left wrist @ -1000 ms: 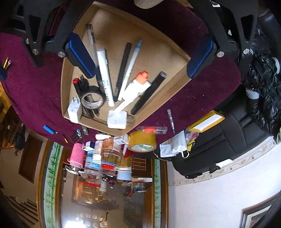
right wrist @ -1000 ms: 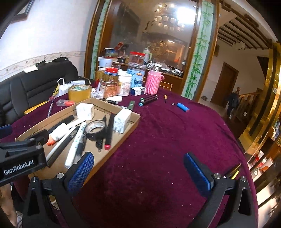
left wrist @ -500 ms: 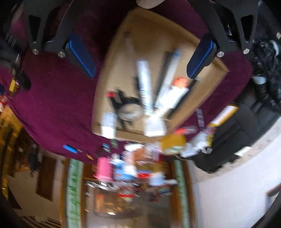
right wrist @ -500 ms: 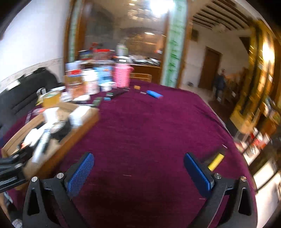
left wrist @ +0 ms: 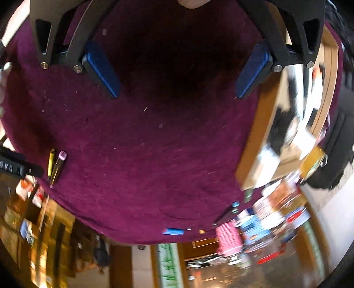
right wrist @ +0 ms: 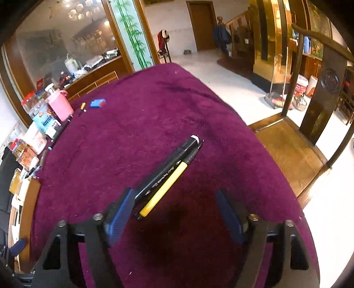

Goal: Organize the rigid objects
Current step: 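Grasp the yellow marker with the right tool while the left tool reaches for the black marker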

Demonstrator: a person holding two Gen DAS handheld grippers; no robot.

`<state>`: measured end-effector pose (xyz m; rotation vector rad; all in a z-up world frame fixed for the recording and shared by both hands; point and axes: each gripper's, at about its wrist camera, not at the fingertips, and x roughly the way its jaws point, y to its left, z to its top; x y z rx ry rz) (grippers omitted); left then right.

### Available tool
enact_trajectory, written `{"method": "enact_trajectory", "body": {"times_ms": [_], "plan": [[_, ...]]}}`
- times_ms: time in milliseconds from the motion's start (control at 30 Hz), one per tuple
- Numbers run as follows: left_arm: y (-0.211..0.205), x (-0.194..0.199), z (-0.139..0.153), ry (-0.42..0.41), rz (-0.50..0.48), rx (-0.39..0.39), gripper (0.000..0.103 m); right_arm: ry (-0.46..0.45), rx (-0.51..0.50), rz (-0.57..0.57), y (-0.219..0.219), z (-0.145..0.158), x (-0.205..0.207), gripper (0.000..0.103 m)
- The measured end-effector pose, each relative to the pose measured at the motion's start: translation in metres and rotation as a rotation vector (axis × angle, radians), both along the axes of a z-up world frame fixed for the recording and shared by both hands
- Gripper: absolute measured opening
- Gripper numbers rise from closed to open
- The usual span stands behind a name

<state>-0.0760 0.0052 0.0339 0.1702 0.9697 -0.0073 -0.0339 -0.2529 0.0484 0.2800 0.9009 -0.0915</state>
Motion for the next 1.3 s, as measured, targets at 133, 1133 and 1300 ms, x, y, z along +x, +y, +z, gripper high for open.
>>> {"method": "enact_trajectory", "body": {"times_ms": [133, 1133, 1300], "plan": [[-0.008, 0.02, -0.021, 0.028, -0.009, 0.002, 0.103, 0.071, -0.045, 0.005, 0.004, -0.017, 0.019, 0.054], [0.017, 0.041, -0.012, 0.137, -0.038, -0.36, 0.091, -0.019, 0.118, 0.087, 0.003, -0.027, 0.04, 0.009], [-0.019, 0.06, -0.007, 0.108, -0.085, -0.334, 0.091, -0.025, 0.203, 0.053, -0.012, -0.029, 0.041, 0.009]]}}
